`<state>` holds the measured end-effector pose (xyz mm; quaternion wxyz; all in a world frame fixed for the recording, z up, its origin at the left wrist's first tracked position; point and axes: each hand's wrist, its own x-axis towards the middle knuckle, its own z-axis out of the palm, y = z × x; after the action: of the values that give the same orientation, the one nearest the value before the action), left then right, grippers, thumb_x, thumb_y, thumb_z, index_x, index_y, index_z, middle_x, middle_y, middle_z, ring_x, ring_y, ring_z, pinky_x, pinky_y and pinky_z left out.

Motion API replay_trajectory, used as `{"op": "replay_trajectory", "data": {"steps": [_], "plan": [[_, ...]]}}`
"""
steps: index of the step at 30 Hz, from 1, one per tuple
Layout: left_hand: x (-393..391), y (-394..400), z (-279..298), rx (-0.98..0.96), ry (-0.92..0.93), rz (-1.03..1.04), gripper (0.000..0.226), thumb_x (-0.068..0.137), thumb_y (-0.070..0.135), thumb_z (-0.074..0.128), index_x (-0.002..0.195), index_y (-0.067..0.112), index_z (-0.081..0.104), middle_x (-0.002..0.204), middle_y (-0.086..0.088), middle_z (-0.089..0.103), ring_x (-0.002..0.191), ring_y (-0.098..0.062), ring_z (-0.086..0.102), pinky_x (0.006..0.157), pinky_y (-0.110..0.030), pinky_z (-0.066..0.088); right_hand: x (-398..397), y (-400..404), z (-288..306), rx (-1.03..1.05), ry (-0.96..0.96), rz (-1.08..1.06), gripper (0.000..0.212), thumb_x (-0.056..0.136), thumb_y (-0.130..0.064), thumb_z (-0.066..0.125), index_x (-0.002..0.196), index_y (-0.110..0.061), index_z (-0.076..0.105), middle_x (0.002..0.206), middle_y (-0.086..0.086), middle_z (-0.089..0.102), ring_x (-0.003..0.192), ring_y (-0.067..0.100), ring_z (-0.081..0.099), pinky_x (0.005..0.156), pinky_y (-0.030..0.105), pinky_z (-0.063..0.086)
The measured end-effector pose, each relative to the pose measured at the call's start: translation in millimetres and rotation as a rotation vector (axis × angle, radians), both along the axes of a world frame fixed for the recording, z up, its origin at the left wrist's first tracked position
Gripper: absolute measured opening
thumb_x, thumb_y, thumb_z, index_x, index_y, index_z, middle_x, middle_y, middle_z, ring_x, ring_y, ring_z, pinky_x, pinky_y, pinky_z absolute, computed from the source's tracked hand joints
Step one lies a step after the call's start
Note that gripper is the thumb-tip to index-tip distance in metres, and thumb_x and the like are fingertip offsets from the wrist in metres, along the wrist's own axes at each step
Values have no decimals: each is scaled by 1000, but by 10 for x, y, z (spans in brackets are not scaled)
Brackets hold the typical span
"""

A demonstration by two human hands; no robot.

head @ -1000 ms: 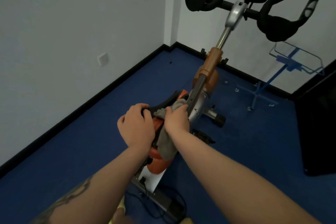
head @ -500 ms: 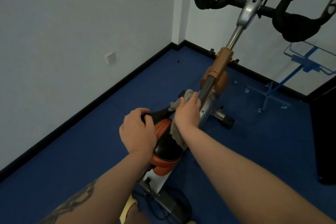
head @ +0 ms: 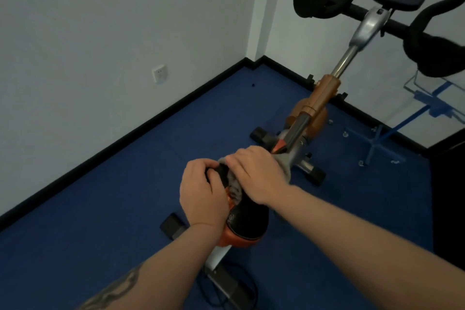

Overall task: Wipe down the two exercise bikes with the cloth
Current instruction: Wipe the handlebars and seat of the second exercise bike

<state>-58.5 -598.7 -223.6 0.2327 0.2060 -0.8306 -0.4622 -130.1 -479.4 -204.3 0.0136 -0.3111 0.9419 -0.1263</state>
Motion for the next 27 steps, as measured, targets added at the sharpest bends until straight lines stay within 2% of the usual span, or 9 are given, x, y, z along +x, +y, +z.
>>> {"op": "replay_trajectory", "data": {"steps": [2, 5, 8, 11, 13, 17, 19, 22, 27], "plan": [[-4, -5, 14, 11, 14, 8, 21, 88, 8, 48, 85, 27, 55, 88, 16, 52, 83, -1, 49, 66, -11, 34, -64, 85, 27, -25, -36, 76, 32, 103, -26, 34, 110, -27, 65, 94, -1, 68, 89, 24, 61, 92, 43, 40], [30, -76, 22, -17, 17, -84, 22, 88, 2, 50, 89, 24, 56, 93, 14, 52, 89, -4, 49, 69, -12, 38, -302, 202, 138, 189, -81, 1, 38, 105, -30, 26, 116, -36, 62, 112, -9, 68, 109, 16, 57, 116, 41, 15], [112, -217, -43, 110, -2, -182, 15, 95, 14, 54, 104, 25, 54, 103, 14, 52, 100, -2, 51, 88, -16, 41, -248, 54, 142, 289, 26, -179, 51, 101, -39, 15, 104, -36, 66, 103, -7, 68, 103, 17, 58, 109, 41, 23], [234, -325, -97, 296, -91, -247, 24, 96, 30, 55, 119, 27, 52, 115, 14, 52, 110, 1, 49, 97, -23, 42, 160, -217, 48, 17, -25, -74, 58, 99, -44, 10, 113, -34, 65, 100, -9, 65, 96, 14, 56, 95, 36, 36], [300, -386, -100, 348, -123, -316, 35, 95, 41, 52, 128, 28, 49, 123, 17, 51, 116, 5, 47, 100, -19, 39, 149, -180, 122, -84, -137, 19, 49, 103, -38, 18, 120, -30, 63, 105, -8, 64, 100, 12, 54, 102, 37, 35], [348, -516, -96, 509, -194, -383, 58, 90, 53, 38, 142, 28, 44, 137, 19, 47, 126, 10, 41, 109, -19, 34, -282, -55, 283, 308, -229, -36, 45, 106, -32, 21, 117, -34, 64, 116, -10, 67, 116, 10, 55, 118, 41, 11], [343, -552, -78, 621, -137, -339, 52, 92, 49, 36, 135, 25, 52, 133, 16, 55, 122, 8, 48, 105, -16, 38, -268, -261, 262, 428, -195, -4, 46, 106, -33, 18, 120, -31, 62, 120, -7, 66, 118, 15, 56, 115, 42, 19], [329, -563, -75, 794, -52, -251, 47, 94, 43, 36, 130, 20, 57, 124, 13, 62, 114, 6, 56, 94, -11, 43, 118, -612, 213, 200, -126, 177, 48, 100, -42, 23, 118, -26, 65, 117, -6, 66, 110, 18, 59, 97, 39, 41], [335, -556, -86, 941, -97, -244, 44, 90, 51, 34, 122, 31, 55, 119, 18, 61, 105, 12, 58, 78, -4, 45, -39, -515, 336, 60, -319, 182, 35, 104, -34, 34, 121, -33, 65, 120, -11, 65, 115, 9, 56, 101, 31, 40]]}}
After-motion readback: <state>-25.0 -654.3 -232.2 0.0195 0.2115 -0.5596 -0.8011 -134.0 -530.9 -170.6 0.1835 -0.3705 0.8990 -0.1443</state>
